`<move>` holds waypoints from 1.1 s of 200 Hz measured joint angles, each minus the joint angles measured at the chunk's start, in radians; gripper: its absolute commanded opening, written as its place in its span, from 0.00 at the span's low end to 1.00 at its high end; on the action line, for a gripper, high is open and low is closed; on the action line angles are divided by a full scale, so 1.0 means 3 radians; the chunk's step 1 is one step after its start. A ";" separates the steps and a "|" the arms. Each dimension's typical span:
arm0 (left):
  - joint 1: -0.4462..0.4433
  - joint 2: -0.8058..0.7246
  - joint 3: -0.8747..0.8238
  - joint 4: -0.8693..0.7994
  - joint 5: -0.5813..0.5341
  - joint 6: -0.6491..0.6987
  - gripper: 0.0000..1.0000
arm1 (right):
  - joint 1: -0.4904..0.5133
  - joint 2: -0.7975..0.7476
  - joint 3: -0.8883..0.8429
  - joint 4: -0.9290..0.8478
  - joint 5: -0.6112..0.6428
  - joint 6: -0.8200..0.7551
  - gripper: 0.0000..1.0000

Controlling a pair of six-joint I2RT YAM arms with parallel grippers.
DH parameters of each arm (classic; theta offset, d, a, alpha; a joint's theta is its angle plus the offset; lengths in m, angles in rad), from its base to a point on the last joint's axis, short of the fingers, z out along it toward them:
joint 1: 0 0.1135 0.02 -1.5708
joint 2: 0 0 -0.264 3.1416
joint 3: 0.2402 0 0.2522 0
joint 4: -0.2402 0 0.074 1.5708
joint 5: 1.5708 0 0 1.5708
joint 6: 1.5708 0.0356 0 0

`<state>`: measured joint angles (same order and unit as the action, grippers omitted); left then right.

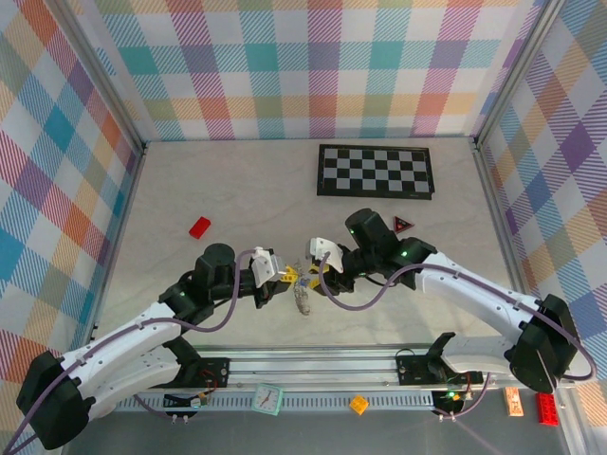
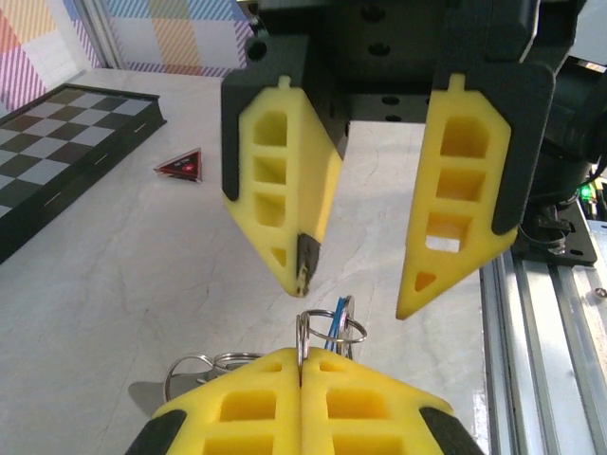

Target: Put the keys on the keyring

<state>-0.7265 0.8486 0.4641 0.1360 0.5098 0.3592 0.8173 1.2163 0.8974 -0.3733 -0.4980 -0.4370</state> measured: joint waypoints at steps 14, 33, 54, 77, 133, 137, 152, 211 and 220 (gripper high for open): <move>0.0000 0.0000 -0.0015 0.0028 -0.0014 -0.0023 0.00 | 0.0000 0.0000 -0.0013 0.0036 -0.0003 0.0071 0.36; 0.0000 0.0000 -0.0034 0.0098 -0.0023 -0.0056 0.00 | 0.0000 0.0003 -0.0013 0.0116 -0.0039 0.0137 0.33; 0.0000 0.0000 -0.0056 0.0145 -0.0028 -0.0090 0.00 | 0.0000 0.0031 -0.0013 0.0154 -0.0072 0.0184 0.25; -0.0003 -0.0004 -0.0065 0.0174 -0.0047 -0.0111 0.00 | 0.0000 0.0061 -0.0013 0.0160 -0.0076 0.0201 0.24; -0.0003 -0.0029 -0.0120 0.0296 -0.0043 -0.0181 0.00 | 0.0000 0.0132 -0.0013 0.0172 -0.0084 0.0216 0.04; -0.0003 -0.0029 -0.0121 0.0298 -0.0043 -0.0187 0.00 | 0.0000 0.0132 -0.0013 0.0173 -0.0086 0.0205 0.02; -0.0003 -0.0029 -0.0125 0.0336 -0.0043 -0.0188 0.00 | 0.0000 0.0132 -0.0013 0.0173 -0.0088 0.0196 0.00; -0.0009 -0.0043 -0.0282 0.0618 -0.0010 -0.0277 0.00 | 0.0000 0.0408 0.0089 0.0112 -0.0081 0.0019 0.00; -0.0011 -0.0037 -0.0289 0.0618 -0.0013 -0.0278 0.00 | 0.0000 0.0451 0.0090 0.0116 -0.0099 0.0009 0.00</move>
<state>-0.7300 0.8375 0.3775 0.3214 0.5060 0.2756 0.8173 1.3518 0.9245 -0.3386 -0.5278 -0.4343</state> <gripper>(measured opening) 0.043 0.045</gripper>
